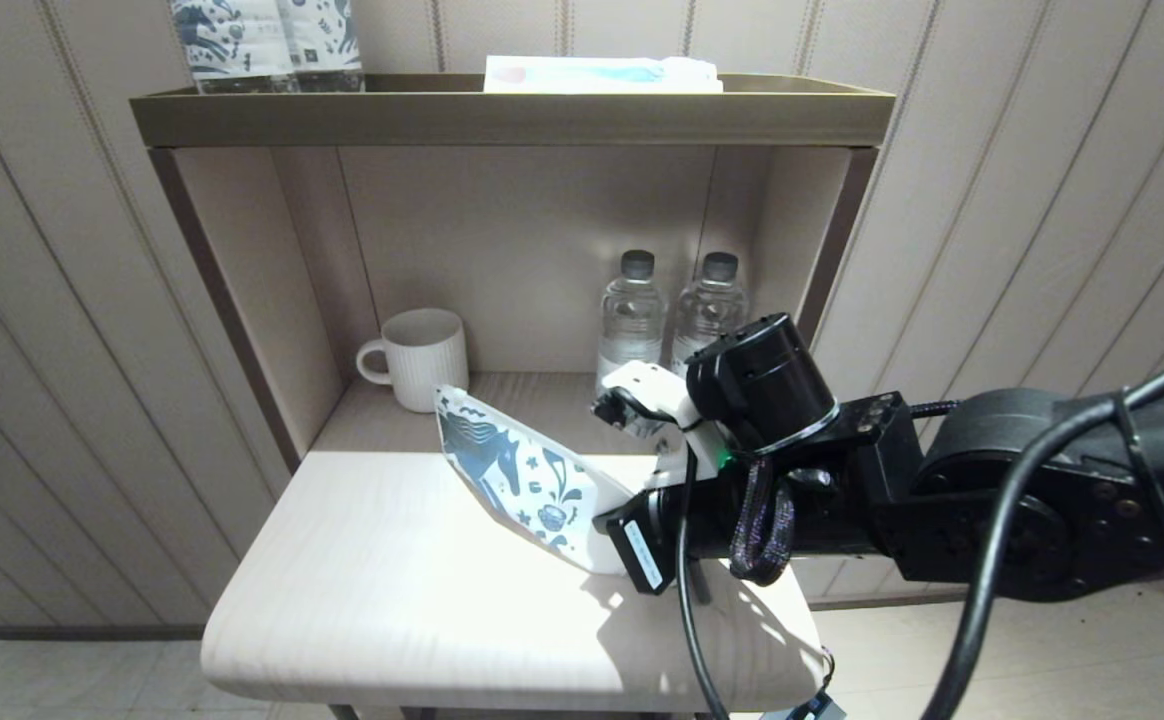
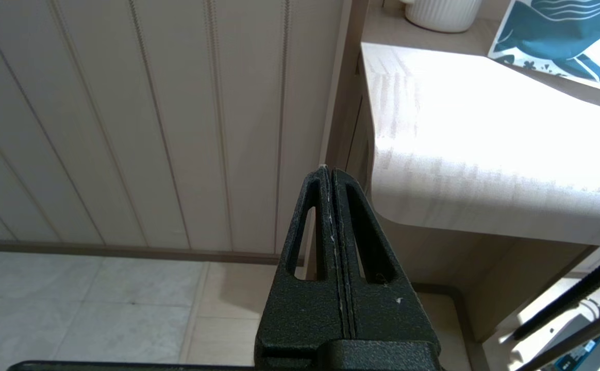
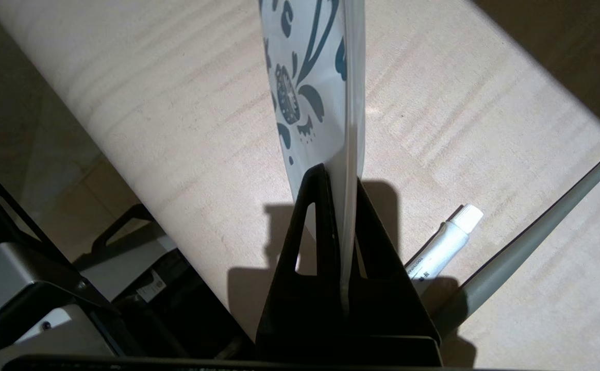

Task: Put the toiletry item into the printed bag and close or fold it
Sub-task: Pick up the storage bag, then hand it to the other hand

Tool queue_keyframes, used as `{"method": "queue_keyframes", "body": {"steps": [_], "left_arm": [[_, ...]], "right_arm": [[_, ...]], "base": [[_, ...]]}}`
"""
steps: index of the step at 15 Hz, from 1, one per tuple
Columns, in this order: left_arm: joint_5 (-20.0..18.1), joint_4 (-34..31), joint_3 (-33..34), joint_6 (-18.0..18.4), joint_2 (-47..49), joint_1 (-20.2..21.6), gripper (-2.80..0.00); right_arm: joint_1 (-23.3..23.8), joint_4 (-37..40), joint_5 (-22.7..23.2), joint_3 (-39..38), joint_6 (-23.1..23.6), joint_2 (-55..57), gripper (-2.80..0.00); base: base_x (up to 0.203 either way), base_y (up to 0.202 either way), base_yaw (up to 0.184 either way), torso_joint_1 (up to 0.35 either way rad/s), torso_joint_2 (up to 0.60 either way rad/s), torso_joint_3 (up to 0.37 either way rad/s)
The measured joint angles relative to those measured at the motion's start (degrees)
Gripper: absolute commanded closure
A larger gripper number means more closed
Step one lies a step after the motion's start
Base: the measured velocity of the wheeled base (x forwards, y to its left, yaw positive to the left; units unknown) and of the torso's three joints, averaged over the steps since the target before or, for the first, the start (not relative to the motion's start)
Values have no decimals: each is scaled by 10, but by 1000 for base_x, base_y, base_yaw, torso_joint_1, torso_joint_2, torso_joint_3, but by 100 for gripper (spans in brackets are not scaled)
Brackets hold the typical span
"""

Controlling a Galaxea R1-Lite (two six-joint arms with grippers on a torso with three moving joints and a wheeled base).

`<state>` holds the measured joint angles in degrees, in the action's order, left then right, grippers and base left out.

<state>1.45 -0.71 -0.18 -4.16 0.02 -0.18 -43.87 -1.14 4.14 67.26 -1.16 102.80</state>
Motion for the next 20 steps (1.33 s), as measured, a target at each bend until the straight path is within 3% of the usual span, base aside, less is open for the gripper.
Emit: {"method": "queue_keyframes", "body": {"steps": [7,12,20], "left_arm": [[0,1,0,0,0,0,0],[1,-1,-1,0,0,0,0],[8,11,-7,-3,0,0,0]], "right_arm": [[-1,1,-16,0,-1,-39,0],[-7,24,-121,-9,-1,-112,0],[-22,100,-121,-28,-5,-197,0]], "base": [[0,0,0,0,0,0],[0,0,0,0,0,0],[0,0,0,0,0,0]]}}
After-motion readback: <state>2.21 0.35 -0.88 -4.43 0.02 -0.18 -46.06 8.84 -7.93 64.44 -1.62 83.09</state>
